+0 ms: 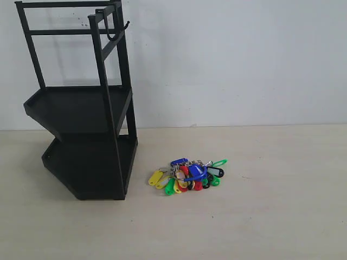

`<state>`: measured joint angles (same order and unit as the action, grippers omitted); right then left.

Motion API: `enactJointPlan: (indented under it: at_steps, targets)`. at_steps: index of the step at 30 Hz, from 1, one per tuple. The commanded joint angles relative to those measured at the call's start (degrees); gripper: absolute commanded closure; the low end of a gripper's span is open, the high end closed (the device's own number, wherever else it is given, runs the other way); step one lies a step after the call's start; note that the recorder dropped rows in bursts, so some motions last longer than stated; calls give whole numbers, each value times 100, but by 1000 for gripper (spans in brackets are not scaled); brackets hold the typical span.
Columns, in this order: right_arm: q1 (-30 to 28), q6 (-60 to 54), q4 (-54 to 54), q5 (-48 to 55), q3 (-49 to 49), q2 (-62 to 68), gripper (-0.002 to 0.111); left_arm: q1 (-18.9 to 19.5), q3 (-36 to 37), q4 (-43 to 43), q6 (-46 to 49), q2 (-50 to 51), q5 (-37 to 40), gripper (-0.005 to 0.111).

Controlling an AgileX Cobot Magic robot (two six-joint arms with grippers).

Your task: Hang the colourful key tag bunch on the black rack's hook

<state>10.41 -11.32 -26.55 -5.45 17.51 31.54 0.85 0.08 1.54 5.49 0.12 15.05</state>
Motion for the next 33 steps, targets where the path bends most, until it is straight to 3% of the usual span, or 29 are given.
enactJointPlan:
  at_steps: [1, 14, 21, 24, 29, 33]
  targets:
    - [-12, -15, 7, -68, -16, -17, 108, -7, -8, -20, 6, -12, -41, 102]
    - [-12, 14, 7, -8, -16, -17, 108, -7, -8, -20, 6, -12, -41, 102]
    - [-12, -528, 17, 915, -68, -29, 108, -7, -8, -20, 6, -12, -41, 102]
    - [-12, -310, 5, 585, -382, -136, 108, -7, -8, -20, 6, -12, -41, 102]
    - [-12, 465, 5, -904, -1431, -563, 108, -7, -8, -20, 6, -12, -41, 102]
    - [-12, 483, 27, -1087, -1751, -911, 108, -7, -8, -20, 6, -12, -41, 102]
